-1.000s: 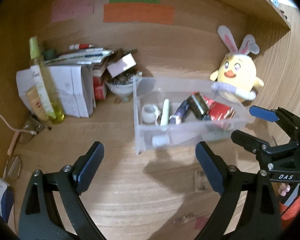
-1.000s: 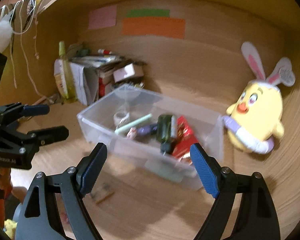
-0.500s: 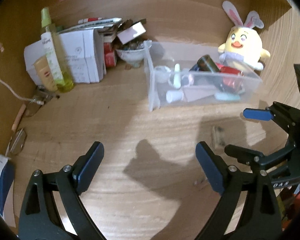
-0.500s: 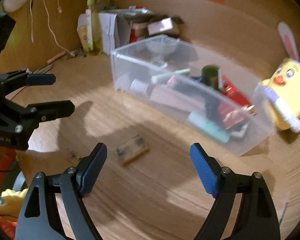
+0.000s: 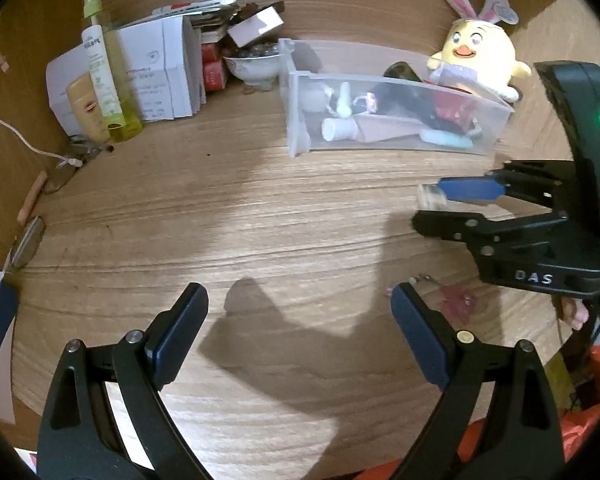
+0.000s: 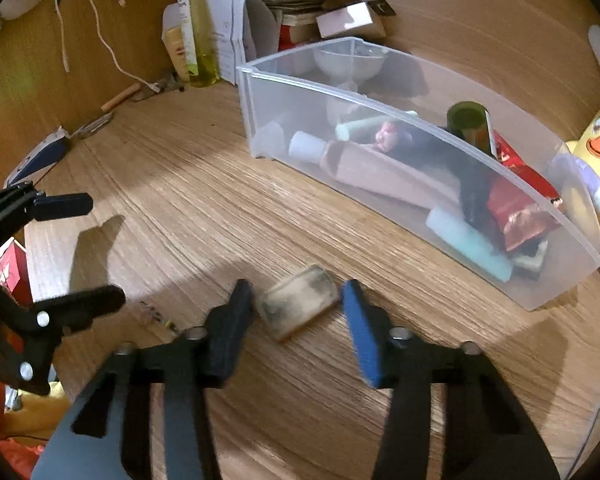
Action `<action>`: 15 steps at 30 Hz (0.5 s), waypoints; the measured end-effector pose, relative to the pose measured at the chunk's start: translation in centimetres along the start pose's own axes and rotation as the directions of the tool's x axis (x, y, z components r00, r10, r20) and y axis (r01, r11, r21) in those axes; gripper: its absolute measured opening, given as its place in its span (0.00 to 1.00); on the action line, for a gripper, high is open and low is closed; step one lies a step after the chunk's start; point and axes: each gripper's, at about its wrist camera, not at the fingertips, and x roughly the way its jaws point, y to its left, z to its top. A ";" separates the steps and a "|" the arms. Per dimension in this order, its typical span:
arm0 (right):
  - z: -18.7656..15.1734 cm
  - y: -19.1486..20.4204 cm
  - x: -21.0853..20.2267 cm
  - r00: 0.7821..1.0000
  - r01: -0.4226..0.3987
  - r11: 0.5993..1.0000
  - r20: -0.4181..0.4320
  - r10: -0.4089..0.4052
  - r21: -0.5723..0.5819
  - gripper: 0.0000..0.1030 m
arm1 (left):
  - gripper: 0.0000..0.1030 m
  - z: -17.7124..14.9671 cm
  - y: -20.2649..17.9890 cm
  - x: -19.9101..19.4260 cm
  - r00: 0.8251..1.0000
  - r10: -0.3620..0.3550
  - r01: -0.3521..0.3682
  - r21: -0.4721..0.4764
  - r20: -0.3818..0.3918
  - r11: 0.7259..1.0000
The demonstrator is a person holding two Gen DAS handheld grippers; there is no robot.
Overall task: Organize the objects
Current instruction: 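Grasp the beige block with the right gripper while the left reaches the pink charm keychain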
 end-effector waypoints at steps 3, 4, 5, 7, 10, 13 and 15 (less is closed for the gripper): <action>-0.3 -0.1 -0.3 1.000 0.004 1.000 0.012 -0.004 0.002 0.41 | 0.91 0.0 -0.5 -0.4 1.000 -0.019 0.019 0.006 0.004 1.000; -0.4 -0.2 -0.5 1.000 0.003 1.000 0.017 -0.003 0.005 0.41 | 0.91 -0.1 -0.7 -0.5 1.000 -0.024 0.024 0.008 0.007 1.000; -0.4 -0.3 -0.7 1.000 0.002 1.000 0.023 -0.002 0.011 0.41 | 0.91 -0.1 -1.0 -0.7 0.999 -0.031 0.031 0.011 0.008 0.999; -0.6 -0.8 -1.5 0.999 0.003 0.999 0.044 -0.004 0.032 0.41 | 0.91 -0.1 -1.5 -0.8 0.999 -0.043 0.043 0.019 0.006 0.999; -0.8 -1.7 -3.0 0.997 0.010 0.998 0.077 -0.015 0.068 0.41 | 0.91 -0.3 -2.3 -0.8 0.998 -0.057 0.057 0.035 -0.001 0.998; -1.3 -2.7 -4.3 0.994 0.024 0.995 0.101 -0.034 0.102 0.41 | 0.91 -0.4 -3.1 -0.7 0.997 -0.079 0.079 0.045 -0.009 0.996; -1.8 -3.4 -5.0 0.993 0.032 0.992 0.112 -0.046 0.119 0.41 | 0.91 -0.5 -3.6 -0.5 0.996 -0.091 0.092 0.051 -0.017 0.994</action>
